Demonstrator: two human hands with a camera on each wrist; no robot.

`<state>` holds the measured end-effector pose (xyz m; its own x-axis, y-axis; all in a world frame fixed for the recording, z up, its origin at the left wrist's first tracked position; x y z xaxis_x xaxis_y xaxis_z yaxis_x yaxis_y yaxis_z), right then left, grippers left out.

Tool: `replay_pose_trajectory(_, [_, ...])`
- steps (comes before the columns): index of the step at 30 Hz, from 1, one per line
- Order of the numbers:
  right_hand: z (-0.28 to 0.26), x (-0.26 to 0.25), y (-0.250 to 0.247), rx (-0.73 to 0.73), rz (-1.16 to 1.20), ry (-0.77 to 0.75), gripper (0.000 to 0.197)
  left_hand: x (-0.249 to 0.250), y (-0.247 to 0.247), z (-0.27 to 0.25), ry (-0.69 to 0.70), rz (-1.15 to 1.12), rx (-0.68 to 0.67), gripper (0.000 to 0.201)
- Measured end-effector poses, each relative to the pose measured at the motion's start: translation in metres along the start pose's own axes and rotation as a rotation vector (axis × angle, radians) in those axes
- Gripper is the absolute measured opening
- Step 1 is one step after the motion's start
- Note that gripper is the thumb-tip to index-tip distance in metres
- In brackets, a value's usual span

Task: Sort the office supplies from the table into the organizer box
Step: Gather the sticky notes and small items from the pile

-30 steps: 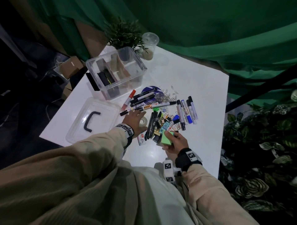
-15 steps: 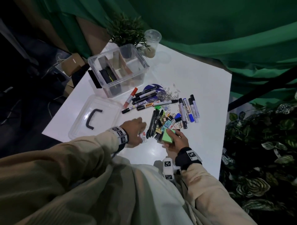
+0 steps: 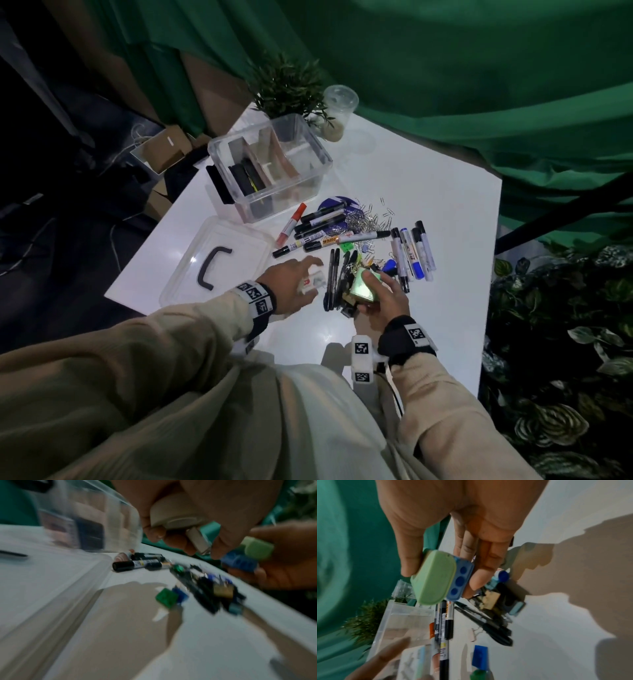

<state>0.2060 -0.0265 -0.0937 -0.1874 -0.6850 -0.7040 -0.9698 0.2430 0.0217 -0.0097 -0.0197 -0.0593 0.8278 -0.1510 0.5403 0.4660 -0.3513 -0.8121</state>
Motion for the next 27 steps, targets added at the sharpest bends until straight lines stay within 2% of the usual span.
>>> replay_pose_trajectory(3, [-0.006, -0.029, 0.029, -0.071, -0.017, -0.025, 0.050, -0.015, -0.051, -0.001, -0.082, -0.215, 0.170, 0.048])
replay_pose_trajectory(7, [-0.010, -0.081, 0.099, -0.222, -0.066, -0.098, 0.044, -0.066, -0.122, 0.010, -0.364, -0.666, 0.340, 0.035])
replay_pose_trajectory(9, [-0.007, -0.103, 0.142, -0.287, -0.127, -0.142, 0.047, -0.096, -0.158, 0.019, -0.451, -0.815, 0.427, 0.033])
replay_pose_trajectory(13, [0.001, -0.135, 0.222, -0.325, -0.337, -0.231, 0.052, -0.130, -0.210, 0.042, -0.539, -0.689, 0.416, 0.032])
replay_pose_trajectory(16, [0.007, -0.149, 0.276, -0.283, -0.610, -0.356, 0.056, -0.151, -0.234, 0.053, -0.598, -0.777, 0.472, 0.029])
replay_pose_trajectory(17, [0.009, -0.152, 0.291, -0.248, -0.715, -0.419, 0.057, -0.159, -0.236, 0.056, -0.623, -0.821, 0.452, 0.031])
replay_pose_trajectory(18, [0.008, -0.155, 0.303, -0.204, -0.822, -0.489, 0.058, -0.163, -0.232, 0.062, -0.619, -0.737, 0.380, 0.032])
replay_pose_trajectory(19, [0.007, -0.157, 0.311, -0.148, -0.933, -0.559, 0.059, -0.164, -0.229, 0.065, -0.619, -0.634, 0.318, 0.033])
replay_pose_trajectory(21, [0.003, -0.157, 0.325, -0.046, -1.129, -0.682, 0.063, -0.175, -0.233, 0.071, -0.674, -0.688, 0.340, 0.037])
replay_pose_trajectory(23, [0.002, -0.152, 0.335, 0.004, -1.207, -0.764, 0.070, -0.175, -0.235, 0.073, -0.677, -0.511, 0.304, 0.037])
replay_pose_trajectory(25, [0.004, -0.145, 0.343, 0.018, -1.243, -0.814, 0.079, -0.174, -0.238, 0.078, -0.644, -0.440, 0.273, 0.033])
replay_pose_trajectory(27, [0.005, -0.139, 0.348, 0.016, -1.282, -0.853, 0.075, -0.169, -0.244, 0.079, -0.609, -0.365, 0.261, 0.032])
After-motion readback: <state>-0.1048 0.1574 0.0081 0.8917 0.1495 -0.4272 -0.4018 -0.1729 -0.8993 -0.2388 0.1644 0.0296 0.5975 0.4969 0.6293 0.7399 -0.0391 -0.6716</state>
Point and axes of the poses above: each hand's wrist, its own z-axis towards the middle knuckle, its own y-axis out of the palm, x = y × z, the point moved 8 cm from there along z, towards the middle knuckle, and after that the axes turned 1 degree about y, right-handed, at the moved point
